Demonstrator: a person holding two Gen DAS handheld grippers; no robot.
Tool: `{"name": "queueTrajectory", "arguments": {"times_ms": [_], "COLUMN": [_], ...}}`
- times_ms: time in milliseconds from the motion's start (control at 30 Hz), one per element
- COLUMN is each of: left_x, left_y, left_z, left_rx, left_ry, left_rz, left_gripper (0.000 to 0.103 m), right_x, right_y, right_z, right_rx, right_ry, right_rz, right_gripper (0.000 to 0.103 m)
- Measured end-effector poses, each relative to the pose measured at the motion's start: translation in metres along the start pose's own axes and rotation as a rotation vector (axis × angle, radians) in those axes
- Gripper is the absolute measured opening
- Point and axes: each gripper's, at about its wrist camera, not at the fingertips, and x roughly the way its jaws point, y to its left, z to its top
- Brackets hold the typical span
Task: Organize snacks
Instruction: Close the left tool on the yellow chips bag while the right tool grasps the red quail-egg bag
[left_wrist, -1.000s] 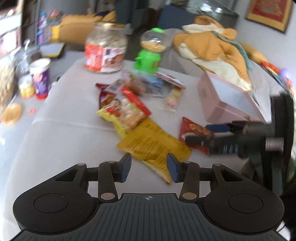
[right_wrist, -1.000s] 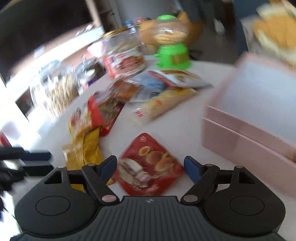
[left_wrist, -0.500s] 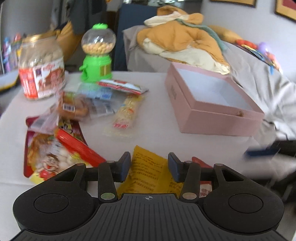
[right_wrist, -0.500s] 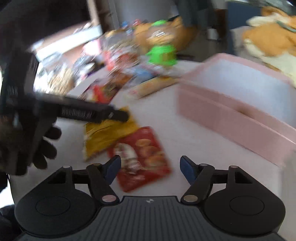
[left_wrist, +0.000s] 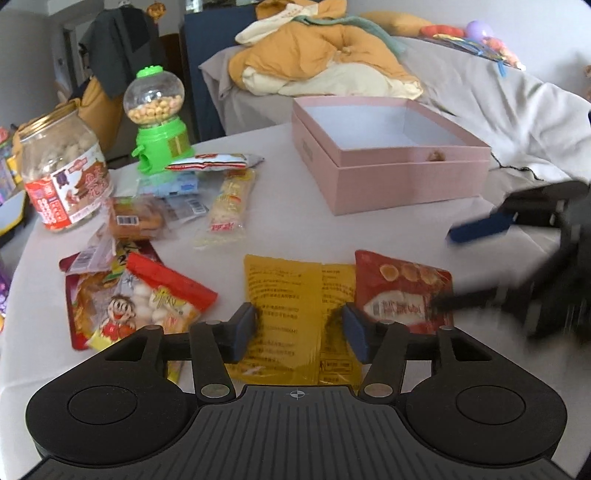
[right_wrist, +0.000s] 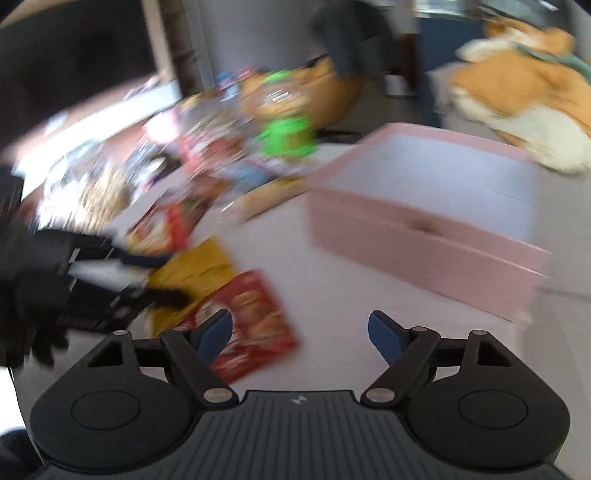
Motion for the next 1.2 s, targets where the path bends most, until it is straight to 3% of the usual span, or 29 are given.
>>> {"name": "queueTrajectory", "arguments": {"times_ms": [133, 233, 333, 533, 700, 800, 933, 1033, 1200], "left_x": [0.006, 0.008, 0.011, 0.016, 0.022, 0.021, 0.025, 0.024, 0.014], "left_y": [0.009, 0.009, 0.008, 0.007, -0.015, -0.022, -0.012, -0.007, -0.007], "left_z": [0.004, 0.006, 0.008, 0.012, 0.004, 0.0, 0.003, 0.002, -0.001], "left_rx": [-0.009, -0.017, -0.017, -0.02, 0.105, 0.126, 0.08, 0.081, 0.12], "left_ry": [0.0, 0.008, 0.017, 0.011, 0.037, 0.023, 0.029, 0.04, 0.084], "left_rz": [0.012, 0.007, 0.009, 0.024, -0.095, -0.118, -0.062, -0.083, -0.136], "left_gripper": [0.06, 0.063, 0.065, 0.066, 0.093, 0.096, 0.095, 0.094, 0.092], "right_x": [0.03, 0.037, 0.033, 0.008, -0.016, -0.02, -0.019, -0.015, -0.014], "right_y": [0.034, 0.049, 0.047, 0.029, 0.004, -0.005, -0.009, -0.014, -0.016], "right_z": [-0.003, -0.005, 0.0, -0.008, -0.025, -0.034, -0.039, -0.04, -0.04], "right_rx": [-0.132, -0.211, -0.2, -0.171, -0.126, -0.094, -0.053, -0.028, -0.023], "right_ry": [0.074, 0.042, 0.047, 0.039, 0.04, 0.049, 0.03, 0.022, 0.012], "right_rz": [0.044, -0.002, -0.001, -0.087, -0.171, -0.188, -0.182, -0.168, -0.145], "right_gripper": [0.084, 0.085, 0.072, 0.07, 0.07, 0.073, 0.079, 0.088, 0.091]}}
